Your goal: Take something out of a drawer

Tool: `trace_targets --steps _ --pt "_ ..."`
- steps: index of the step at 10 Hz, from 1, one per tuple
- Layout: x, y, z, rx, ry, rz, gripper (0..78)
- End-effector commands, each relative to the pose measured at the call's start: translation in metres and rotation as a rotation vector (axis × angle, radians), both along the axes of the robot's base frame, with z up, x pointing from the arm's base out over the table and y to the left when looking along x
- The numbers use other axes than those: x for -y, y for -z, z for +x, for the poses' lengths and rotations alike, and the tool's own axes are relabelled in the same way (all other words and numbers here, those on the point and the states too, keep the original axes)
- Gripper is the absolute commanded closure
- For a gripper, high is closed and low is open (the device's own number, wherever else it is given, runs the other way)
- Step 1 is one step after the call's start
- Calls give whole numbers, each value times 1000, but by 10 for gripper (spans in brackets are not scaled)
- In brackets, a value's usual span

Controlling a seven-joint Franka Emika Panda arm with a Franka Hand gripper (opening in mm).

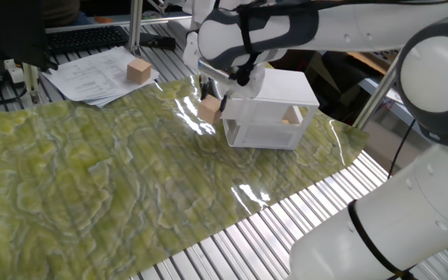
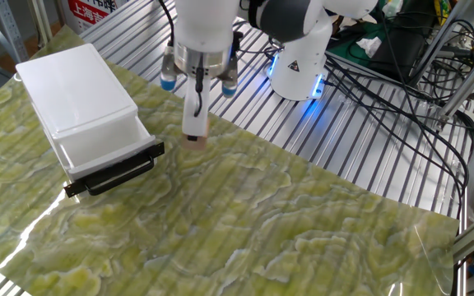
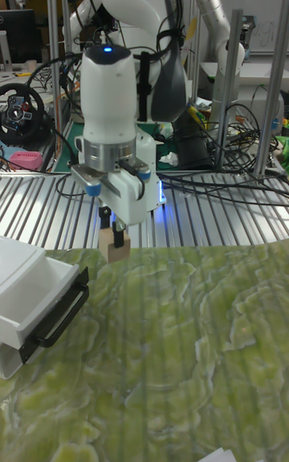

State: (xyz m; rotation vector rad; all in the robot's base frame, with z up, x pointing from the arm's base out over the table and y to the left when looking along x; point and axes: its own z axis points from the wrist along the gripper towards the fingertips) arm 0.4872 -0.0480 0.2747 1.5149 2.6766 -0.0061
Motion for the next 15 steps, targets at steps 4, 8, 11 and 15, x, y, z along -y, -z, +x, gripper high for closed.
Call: trace_targets --steps 4,8,11,15 --pt "-6 30 0 -3 -110 -23 763" --pt "-6 30 0 -5 -211 -15 763" --pt "-6 30 0 -21 -399 33 763" --pt "-18 38 5 -73 -535 40 763"
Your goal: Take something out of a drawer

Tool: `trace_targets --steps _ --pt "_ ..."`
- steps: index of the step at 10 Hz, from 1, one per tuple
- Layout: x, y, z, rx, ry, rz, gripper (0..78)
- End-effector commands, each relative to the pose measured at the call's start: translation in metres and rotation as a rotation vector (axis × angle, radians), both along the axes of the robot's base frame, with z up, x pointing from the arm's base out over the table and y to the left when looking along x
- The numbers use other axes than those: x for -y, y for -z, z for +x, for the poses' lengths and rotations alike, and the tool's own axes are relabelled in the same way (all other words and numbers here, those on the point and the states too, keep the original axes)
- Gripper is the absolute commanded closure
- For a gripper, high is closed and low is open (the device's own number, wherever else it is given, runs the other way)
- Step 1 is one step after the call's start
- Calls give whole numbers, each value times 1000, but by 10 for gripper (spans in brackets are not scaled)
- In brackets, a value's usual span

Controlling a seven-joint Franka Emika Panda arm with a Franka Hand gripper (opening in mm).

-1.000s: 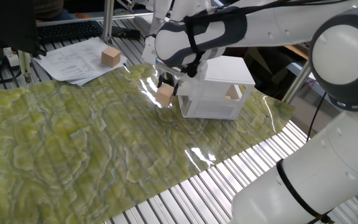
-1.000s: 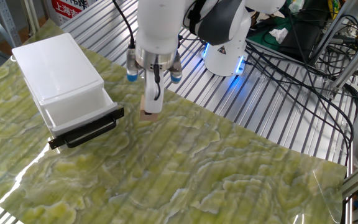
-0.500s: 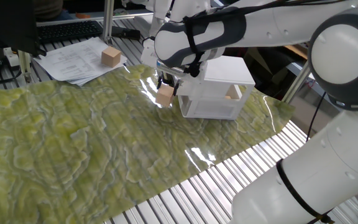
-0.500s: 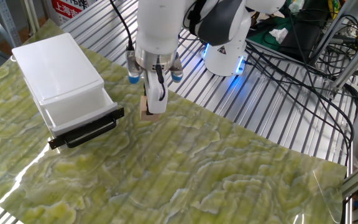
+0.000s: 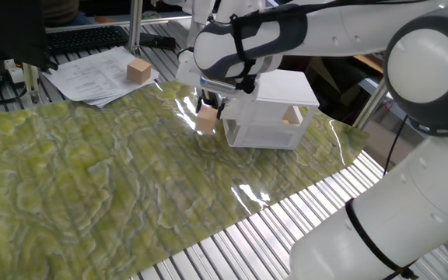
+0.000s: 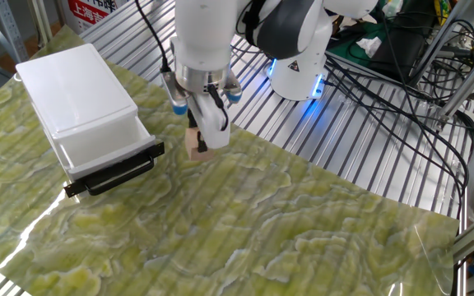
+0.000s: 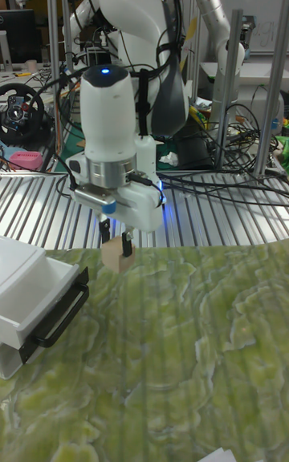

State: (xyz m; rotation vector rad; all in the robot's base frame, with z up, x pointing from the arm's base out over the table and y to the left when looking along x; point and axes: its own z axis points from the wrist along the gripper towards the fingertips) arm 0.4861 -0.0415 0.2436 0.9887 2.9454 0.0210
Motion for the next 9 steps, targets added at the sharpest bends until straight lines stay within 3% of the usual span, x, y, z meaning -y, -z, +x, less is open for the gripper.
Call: trace_targets --steps 1,4,9 --pt "-17 11 7 -50 -148 13 763" --pt "-36 30 8 -40 -115 6 763" --pt "-67 68 20 -44 -73 11 763"
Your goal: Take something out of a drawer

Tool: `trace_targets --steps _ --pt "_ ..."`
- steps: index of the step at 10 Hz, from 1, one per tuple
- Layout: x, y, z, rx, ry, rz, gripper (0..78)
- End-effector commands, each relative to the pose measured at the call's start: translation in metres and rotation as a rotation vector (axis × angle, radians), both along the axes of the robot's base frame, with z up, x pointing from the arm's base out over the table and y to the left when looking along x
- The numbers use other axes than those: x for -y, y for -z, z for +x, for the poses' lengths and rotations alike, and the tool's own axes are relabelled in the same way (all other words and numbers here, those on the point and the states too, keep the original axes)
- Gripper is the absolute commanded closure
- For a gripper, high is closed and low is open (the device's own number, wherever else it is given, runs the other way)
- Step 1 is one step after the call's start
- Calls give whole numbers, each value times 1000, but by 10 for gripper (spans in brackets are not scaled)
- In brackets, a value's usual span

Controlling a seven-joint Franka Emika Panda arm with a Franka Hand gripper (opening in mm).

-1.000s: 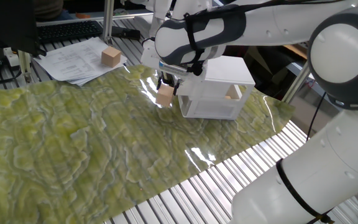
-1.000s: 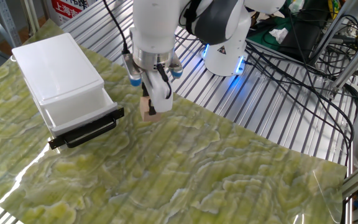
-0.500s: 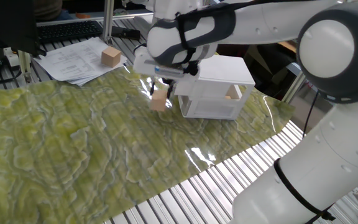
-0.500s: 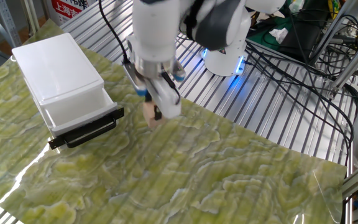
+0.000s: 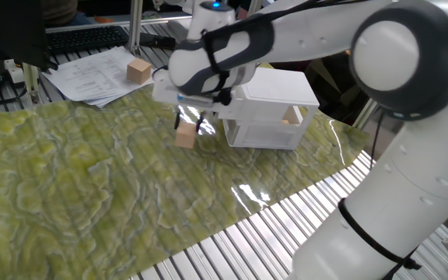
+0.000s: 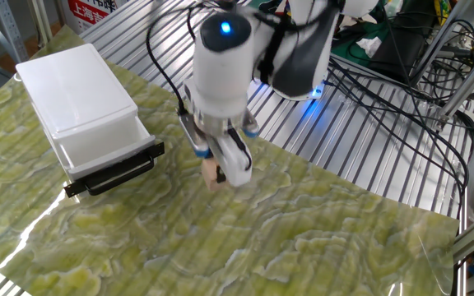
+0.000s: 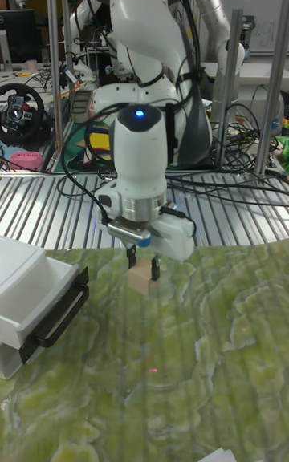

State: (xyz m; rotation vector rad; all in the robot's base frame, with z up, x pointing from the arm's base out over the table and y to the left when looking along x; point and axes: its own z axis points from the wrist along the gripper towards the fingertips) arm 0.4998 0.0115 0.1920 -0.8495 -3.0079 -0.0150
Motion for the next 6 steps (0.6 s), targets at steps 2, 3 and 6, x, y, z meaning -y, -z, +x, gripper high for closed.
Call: trace_targets --steps 2,3,6 --pt "-16 27 5 4 15 8 763" --pt "-16 32 6 3 6 12 763" --pt "-15 49 5 6 -16 8 763"
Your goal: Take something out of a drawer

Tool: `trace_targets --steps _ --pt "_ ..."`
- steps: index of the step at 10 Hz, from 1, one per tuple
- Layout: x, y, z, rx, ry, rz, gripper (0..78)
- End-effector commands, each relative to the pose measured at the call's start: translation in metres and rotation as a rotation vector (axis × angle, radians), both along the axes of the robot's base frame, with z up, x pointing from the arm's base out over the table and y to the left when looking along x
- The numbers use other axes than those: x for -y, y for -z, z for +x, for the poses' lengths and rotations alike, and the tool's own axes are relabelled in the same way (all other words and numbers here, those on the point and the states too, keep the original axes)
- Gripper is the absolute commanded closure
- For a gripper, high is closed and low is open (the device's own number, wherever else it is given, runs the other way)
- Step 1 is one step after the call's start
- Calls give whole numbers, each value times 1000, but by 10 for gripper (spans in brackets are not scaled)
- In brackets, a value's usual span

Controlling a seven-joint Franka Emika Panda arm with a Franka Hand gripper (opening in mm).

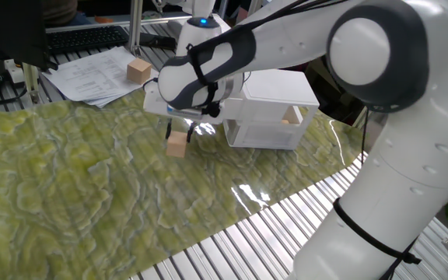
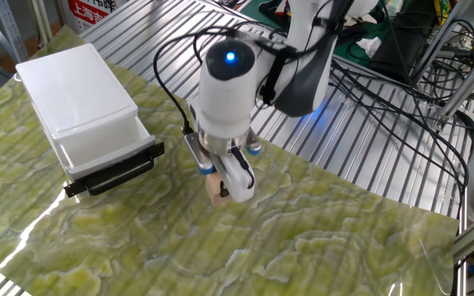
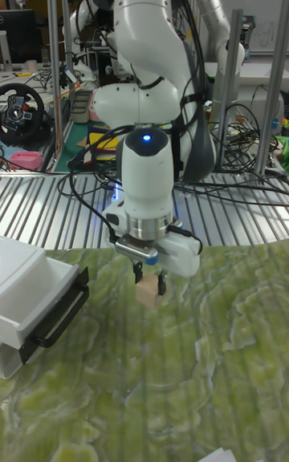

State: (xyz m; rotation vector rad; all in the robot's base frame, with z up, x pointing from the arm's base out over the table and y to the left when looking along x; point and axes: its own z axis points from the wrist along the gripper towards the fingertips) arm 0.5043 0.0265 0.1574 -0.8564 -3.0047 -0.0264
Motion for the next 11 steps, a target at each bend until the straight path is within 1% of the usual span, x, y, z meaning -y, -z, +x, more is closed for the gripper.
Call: trace_targets --steps 1,3,5,8,11 --pt "0 18 1 6 -23 0 763" --pt "-2 28 0 8 -25 0 763" --pt "-4 36 -2 15 -26 -9 763" --pt "-4 38 -2 20 -19 -32 763" --pt "-5 39 -1 23 -13 -27 763"
